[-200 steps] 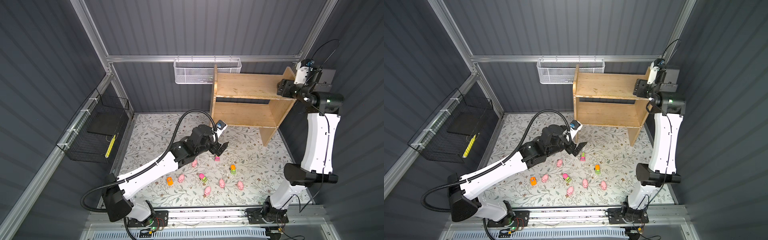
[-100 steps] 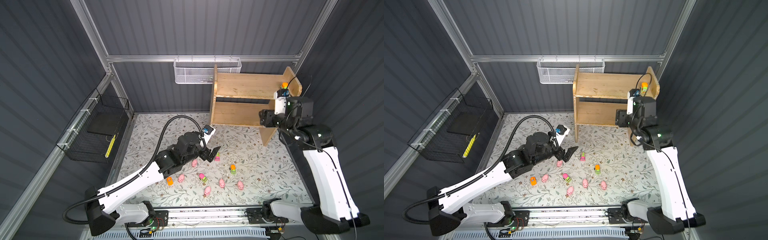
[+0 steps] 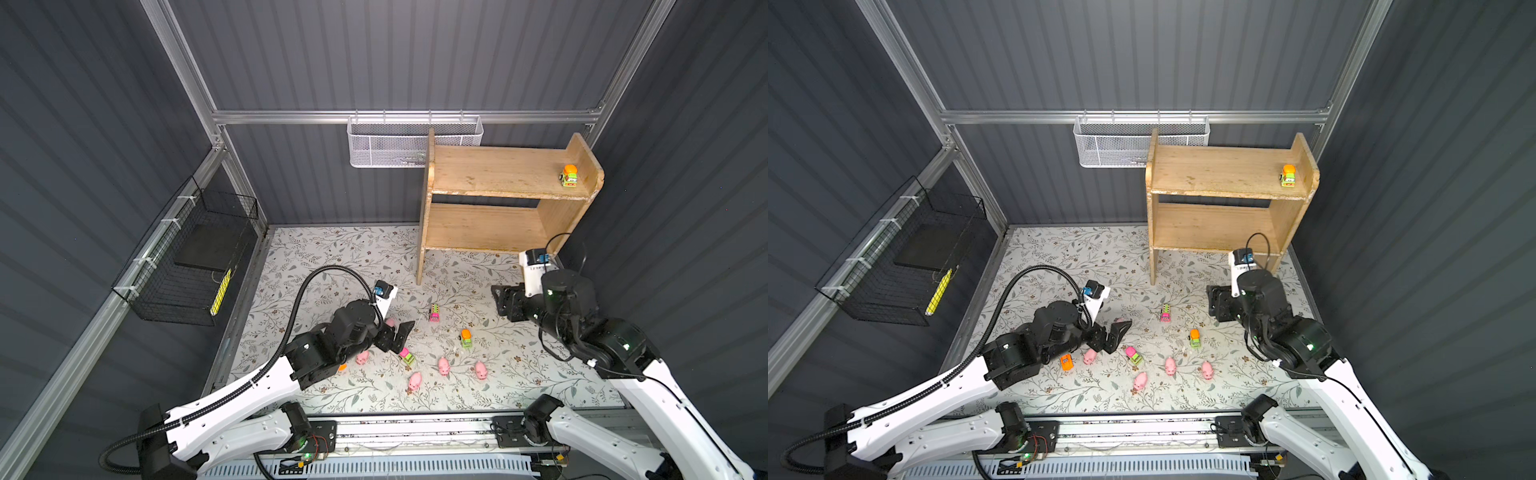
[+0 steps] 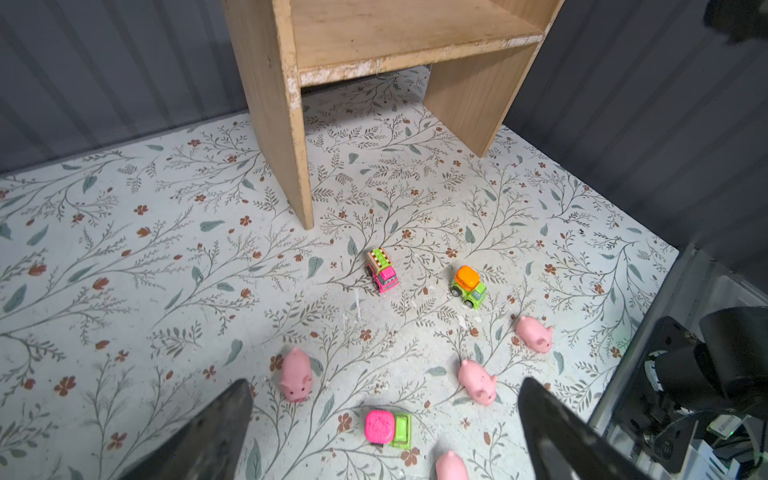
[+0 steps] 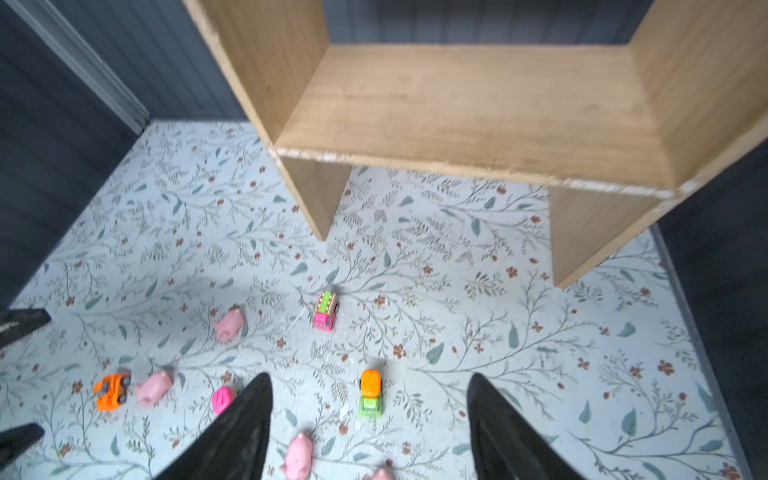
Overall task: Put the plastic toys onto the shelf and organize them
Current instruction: 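Withdraw the right gripper from the shelf while the left gripper moves toward the toys, then lower the right gripper onto the second orange-and-green truck and close it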
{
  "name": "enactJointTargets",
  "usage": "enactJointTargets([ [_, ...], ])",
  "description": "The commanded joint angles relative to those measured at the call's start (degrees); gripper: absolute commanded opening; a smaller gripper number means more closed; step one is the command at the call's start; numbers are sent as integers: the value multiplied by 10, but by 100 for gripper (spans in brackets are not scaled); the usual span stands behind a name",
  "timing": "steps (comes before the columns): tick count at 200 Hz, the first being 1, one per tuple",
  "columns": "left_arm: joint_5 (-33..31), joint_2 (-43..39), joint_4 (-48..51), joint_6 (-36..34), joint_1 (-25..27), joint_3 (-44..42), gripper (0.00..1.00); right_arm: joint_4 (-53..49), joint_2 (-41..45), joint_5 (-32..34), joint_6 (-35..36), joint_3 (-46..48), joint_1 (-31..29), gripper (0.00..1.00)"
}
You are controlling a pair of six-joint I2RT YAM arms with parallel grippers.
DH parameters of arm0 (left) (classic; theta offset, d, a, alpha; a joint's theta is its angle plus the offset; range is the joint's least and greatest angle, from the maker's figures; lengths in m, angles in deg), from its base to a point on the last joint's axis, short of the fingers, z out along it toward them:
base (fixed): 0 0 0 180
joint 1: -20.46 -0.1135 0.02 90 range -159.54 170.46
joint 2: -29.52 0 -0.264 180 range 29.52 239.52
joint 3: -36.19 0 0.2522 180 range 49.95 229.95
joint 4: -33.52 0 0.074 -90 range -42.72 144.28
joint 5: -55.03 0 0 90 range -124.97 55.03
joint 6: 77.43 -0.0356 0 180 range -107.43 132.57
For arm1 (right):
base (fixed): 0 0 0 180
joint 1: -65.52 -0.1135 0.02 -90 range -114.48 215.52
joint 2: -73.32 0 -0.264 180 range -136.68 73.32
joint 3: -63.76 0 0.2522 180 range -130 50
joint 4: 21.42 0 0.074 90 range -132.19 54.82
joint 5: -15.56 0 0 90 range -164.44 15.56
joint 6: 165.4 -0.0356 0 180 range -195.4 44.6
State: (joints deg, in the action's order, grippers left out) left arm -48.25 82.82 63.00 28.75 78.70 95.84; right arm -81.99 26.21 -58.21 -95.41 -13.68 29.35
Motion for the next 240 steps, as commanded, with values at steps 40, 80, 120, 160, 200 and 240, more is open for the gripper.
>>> enactJointTargets([
  [40, -46, -65, 7, 116, 21, -96, 100, 60, 23, 42, -114, 128, -124, 74],
  [80, -48, -77, -4, 147, 23, -138, 100, 121, 9, 52, -174, 218, -183, 74],
  [120, -48, -57, -24, 147, 24, -150, 100, 195, -13, 91, -230, 306, -222, 73],
  [160, -43, -21, -57, 139, 24, -154, 100, 242, -18, 119, -265, 370, -226, 73],
  [200, -34, 21, -92, 127, 24, -154, 100, 278, -34, 131, -278, 400, -223, 74],
  [240, -34, 60, -105, 111, 24, -140, 100, 305, -77, 116, -267, 404, -197, 73],
])
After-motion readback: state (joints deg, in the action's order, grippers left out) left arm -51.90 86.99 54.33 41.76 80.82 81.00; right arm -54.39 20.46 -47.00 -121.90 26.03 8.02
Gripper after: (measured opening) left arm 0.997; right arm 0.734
